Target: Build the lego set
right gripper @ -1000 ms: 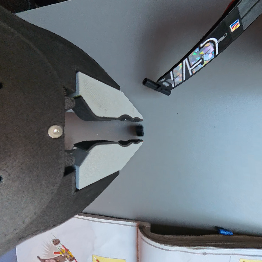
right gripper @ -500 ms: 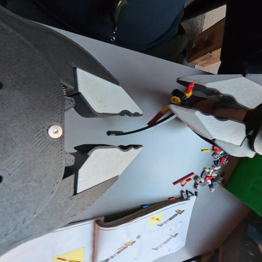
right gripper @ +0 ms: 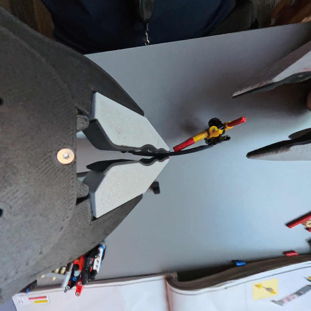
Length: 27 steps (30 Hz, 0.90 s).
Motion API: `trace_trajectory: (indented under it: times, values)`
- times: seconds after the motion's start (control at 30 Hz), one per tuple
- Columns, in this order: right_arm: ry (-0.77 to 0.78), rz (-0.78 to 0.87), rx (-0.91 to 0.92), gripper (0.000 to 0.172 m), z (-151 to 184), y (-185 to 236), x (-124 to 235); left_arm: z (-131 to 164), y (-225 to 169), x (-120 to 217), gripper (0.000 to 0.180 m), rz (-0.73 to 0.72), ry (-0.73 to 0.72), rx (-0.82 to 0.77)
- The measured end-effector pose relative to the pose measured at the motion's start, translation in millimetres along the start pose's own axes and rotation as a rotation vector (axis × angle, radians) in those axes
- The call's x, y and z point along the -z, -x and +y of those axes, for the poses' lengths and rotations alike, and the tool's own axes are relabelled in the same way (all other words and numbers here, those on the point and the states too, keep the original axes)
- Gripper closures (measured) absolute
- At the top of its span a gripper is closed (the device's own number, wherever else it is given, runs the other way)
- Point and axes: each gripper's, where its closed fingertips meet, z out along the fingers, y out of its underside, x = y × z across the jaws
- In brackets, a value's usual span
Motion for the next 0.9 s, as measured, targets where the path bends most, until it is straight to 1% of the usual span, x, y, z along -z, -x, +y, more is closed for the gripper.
trace_trajectory:
  times: [0.07, 0.17, 0.23, 0.33, 0.5, 0.67, 0.8, 0.9]
  values:
    - [0.024, -0.018, -0.042, 0.172, 5, -1, -1, 12, 0, -8, 0.132, -0.019, 0.092, -0.002]
    - [0.013, -0.05, -0.086, 0.172, 6, 0, -2, 28, -1, -19, 0.133, -0.043, 0.216, -0.032]
    - [-0.001, -0.079, -0.106, 0.172, 6, 3, -4, 34, 0, -22, 0.143, -0.05, 0.257, -0.036]
    - [-0.016, -0.095, -0.124, 0.172, 9, 5, -7, 36, 2, -25, 0.154, -0.044, 0.274, 0.004]
    - [-0.058, -0.111, -0.151, 0.171, 10, 6, -9, 38, 2, -26, 0.156, -0.035, 0.284, 0.01]
    - [-0.118, -0.149, -0.167, 0.162, 14, 8, 1, 39, 1, -26, 0.161, -0.029, 0.292, 0.011]
    - [-0.25, -0.134, -0.213, 0.16, 14, -9, 26, 40, 0, -27, 0.161, -0.023, 0.3, 0.007]
    - [-0.269, -0.07, -0.26, 0.157, 28, -34, 33, 41, 0, -27, 0.161, -0.02, 0.306, 0.009]
